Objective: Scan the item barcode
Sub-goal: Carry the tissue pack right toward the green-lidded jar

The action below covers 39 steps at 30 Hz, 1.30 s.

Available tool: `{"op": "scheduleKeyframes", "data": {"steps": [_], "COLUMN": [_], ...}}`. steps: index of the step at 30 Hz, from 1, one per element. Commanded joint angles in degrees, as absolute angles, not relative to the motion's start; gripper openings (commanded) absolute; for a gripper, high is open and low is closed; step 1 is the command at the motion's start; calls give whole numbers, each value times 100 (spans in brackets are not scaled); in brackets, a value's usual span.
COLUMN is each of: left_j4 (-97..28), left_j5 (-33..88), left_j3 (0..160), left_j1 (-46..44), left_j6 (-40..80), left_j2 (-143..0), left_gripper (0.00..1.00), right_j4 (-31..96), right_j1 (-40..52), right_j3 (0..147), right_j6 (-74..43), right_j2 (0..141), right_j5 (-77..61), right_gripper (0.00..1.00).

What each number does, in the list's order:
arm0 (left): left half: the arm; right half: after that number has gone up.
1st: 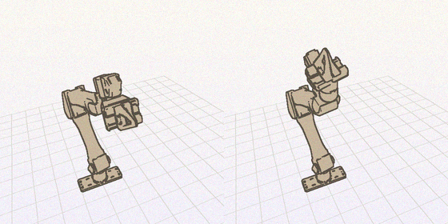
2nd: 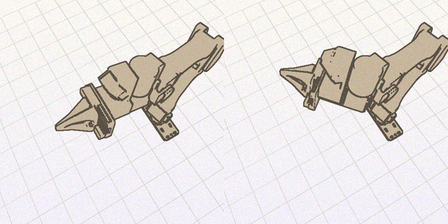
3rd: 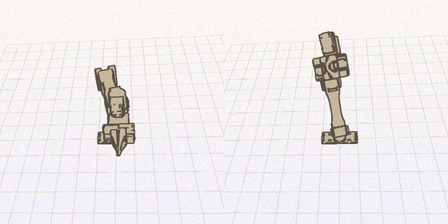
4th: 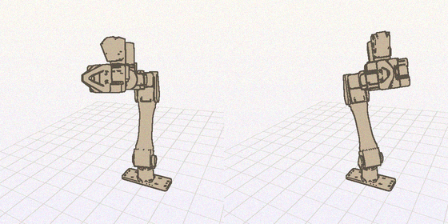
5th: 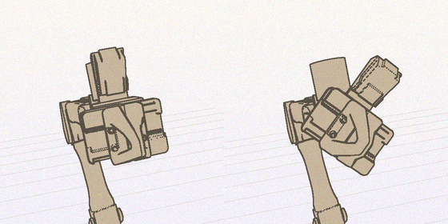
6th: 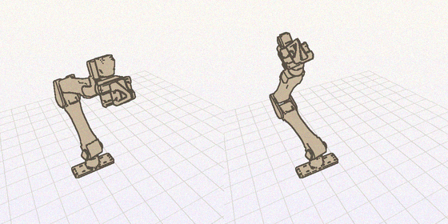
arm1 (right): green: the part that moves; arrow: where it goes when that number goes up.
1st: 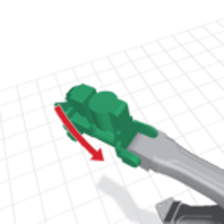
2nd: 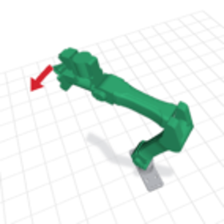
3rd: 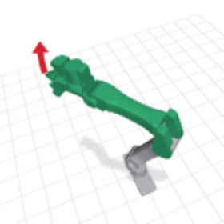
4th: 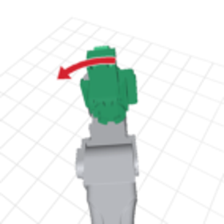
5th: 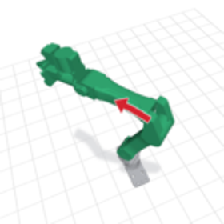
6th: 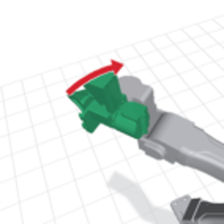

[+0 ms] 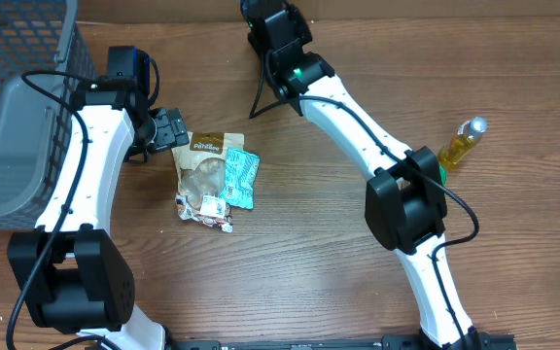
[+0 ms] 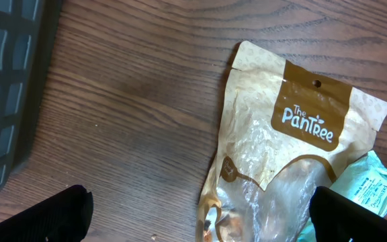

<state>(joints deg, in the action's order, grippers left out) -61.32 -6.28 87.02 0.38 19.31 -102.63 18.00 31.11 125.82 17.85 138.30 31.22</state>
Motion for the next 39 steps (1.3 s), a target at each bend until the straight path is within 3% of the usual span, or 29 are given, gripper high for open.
{"op": "scheduleKeyframes", "data": {"steps": [1,13,20,30,39], "left_j4": [-6125,-6125,-6125,-6125,-6125], "left_j5": [-655,-657,-655,-655,-655], "left_j3": [8785,8785,8785,8785,8785], "left_j1": [36,36,36,36,36], "left_j6": [1927,1929,1927,1927,1927], "left_j2": [-10156,-10156,-10156,-10156,-10156], "left_gripper": [100,100,100,100,100], "right_j4": [1706,1693,2303,5570,8792], "right_j1": [2965,2950,2950,2825,2344], "right_j3": [12658,12665,12674,12674,12567], "right_j6": [2003,1955,1551,-353,-1566], "right_j2": [14232,14403,13520,11977,11907], "right_j5": [3426,2851,2947,2659,480], "right_gripper": [4,4,4,4,4]}}
